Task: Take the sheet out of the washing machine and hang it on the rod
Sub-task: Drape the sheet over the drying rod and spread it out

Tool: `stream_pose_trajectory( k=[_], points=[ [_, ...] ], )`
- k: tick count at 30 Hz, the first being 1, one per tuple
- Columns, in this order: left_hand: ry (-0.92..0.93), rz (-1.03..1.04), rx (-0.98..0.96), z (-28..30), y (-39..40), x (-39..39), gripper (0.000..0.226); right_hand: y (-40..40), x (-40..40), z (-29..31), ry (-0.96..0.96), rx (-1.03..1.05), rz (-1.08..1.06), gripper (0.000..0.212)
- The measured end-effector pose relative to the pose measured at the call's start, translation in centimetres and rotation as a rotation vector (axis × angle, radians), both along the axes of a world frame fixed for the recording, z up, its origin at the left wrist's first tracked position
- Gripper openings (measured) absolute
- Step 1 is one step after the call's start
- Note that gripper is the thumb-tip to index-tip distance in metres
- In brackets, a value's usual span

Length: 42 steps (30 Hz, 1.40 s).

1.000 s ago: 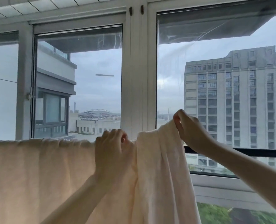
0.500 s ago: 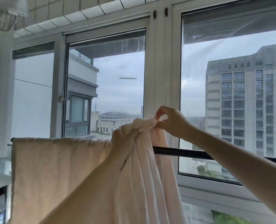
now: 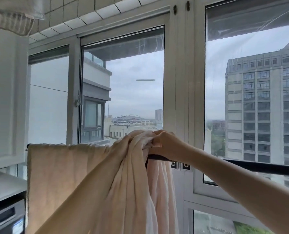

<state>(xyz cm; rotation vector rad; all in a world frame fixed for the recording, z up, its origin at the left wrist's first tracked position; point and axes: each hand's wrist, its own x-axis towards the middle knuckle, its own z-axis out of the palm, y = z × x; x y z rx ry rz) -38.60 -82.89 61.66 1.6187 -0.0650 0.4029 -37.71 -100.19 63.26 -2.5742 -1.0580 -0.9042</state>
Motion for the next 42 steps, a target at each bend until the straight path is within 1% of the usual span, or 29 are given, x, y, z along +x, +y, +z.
stream_pose_trajectory(
  k=[3,6,7,9,11,14,19,21,23,25,27,28,31,33,34,36,40,42],
  points=[
    [-0.006,-0.009,-0.027,0.2,0.4,0.3,0.034,0.3,0.1,0.3,-0.007,0.053,0.007,0.02],
    [-0.041,-0.071,-0.032,0.4,0.7,0.5,0.014,-0.1,-0.3,0.1,-0.088,-0.024,-0.053,0.022],
    [-0.055,-0.062,-0.039,0.5,0.7,0.6,0.013,-0.4,-0.4,0.1,-0.122,-0.033,-0.077,0.024],
    [-0.094,-0.022,-0.049,0.6,0.8,0.5,0.018,-1.2,-0.4,0.4,-0.122,0.028,-0.121,0.028],
    [-0.124,0.021,-0.044,0.7,0.6,0.4,0.021,-2.1,-0.6,1.1,-0.093,0.119,-0.165,0.027],
    [-0.154,0.071,-0.061,0.7,0.3,0.4,0.023,-3.6,-1.1,2.1,-0.064,0.16,-0.251,0.024],
    [-0.251,0.023,0.023,1.1,-2.5,-0.2,0.022,-6.0,-2.2,2.6,-0.024,0.232,-0.33,0.022],
    [-0.288,0.002,0.076,1.4,-3.9,-0.4,0.018,-7.0,-3.1,3.0,-0.001,0.277,-0.324,0.019],
    [-0.32,-0.007,0.099,1.7,-5.2,-0.6,0.024,-8.2,-4.1,3.5,0.032,0.301,-0.31,0.013],
    [-0.339,-0.024,0.116,1.6,-6.4,-0.5,0.029,-9.9,-5.0,3.9,0.113,0.301,-0.295,0.019],
    [-0.351,-0.046,0.14,1.5,-7.7,-0.8,0.023,-11.7,-5.9,4.1,0.212,0.275,-0.272,0.03],
    [-0.36,-0.055,0.148,1.4,-8.3,-0.8,0.02,-12.6,-6.4,4.1,0.245,0.247,-0.268,0.031],
    [-0.414,-0.055,0.188,1.4,-9.7,-1.6,0.011,-14.9,-7.8,4.2,0.297,0.169,-0.266,0.019],
    [-0.451,-0.036,0.195,1.5,-10.6,-2.3,0.002,-16.2,-8.7,4.5,0.328,0.166,-0.238,0.017],
    [-0.466,-0.021,0.188,1.6,-11.0,-2.5,0.003,-17.0,-9.2,4.8,0.334,0.168,-0.229,0.018],
    [-0.475,0.018,0.172,1.8,-11.8,-2.7,0.005,-18.5,-10.0,5.4,0.315,0.172,-0.24,0.016],
    [-0.478,0.017,0.145,2.1,-13.9,-3.6,0.016,-21.8,-10.8,5.6,0.115,0.193,-0.31,0.014],
    [-0.503,-0.015,0.193,2.2,-15.6,-4.6,0.016,-23.0,-11.1,5.0,0.057,0.268,-0.328,0.014]
  ],
)
